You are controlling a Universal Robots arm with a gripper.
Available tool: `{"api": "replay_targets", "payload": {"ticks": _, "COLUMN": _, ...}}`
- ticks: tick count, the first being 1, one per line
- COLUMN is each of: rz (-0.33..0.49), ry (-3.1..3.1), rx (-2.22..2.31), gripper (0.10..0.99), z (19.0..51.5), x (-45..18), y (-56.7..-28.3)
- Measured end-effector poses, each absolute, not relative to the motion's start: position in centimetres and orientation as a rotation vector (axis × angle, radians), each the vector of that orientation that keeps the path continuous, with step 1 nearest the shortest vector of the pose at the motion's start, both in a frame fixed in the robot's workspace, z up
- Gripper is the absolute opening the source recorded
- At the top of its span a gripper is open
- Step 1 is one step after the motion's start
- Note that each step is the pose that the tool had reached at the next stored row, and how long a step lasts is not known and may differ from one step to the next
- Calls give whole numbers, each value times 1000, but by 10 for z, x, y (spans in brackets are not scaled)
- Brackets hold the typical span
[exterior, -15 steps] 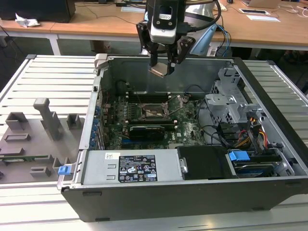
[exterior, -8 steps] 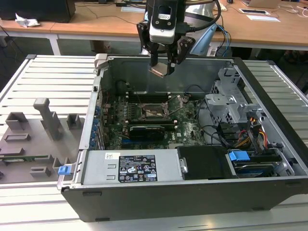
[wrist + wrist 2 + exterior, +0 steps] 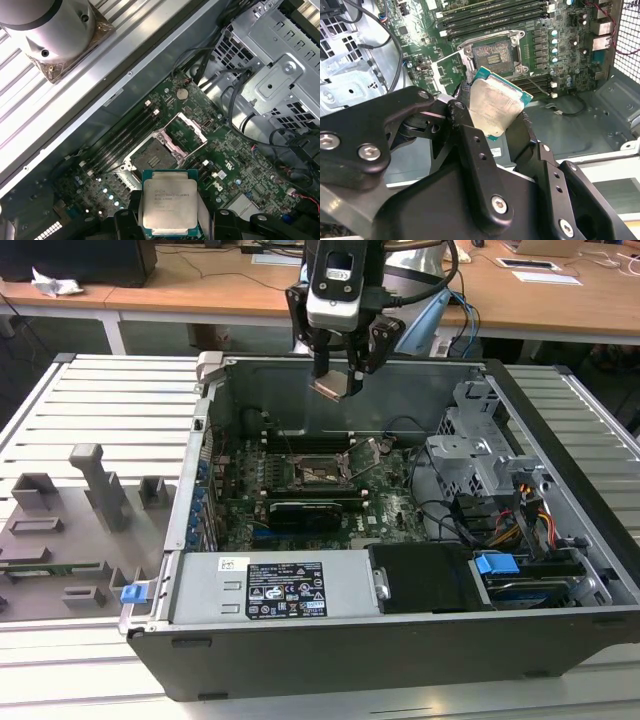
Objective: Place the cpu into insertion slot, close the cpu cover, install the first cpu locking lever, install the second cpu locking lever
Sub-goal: 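Place the cpu into insertion slot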
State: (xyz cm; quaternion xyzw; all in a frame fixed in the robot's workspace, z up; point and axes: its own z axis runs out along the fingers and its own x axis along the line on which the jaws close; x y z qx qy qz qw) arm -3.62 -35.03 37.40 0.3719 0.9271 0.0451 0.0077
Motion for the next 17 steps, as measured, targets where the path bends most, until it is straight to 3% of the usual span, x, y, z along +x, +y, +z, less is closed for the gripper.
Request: {"api": "replay_targets", "payload": {"ticks": 17, "rz": 139, "ry": 2829, "rx": 1313, "gripper": 525, "z": 373, "x": -36, "y": -350}}
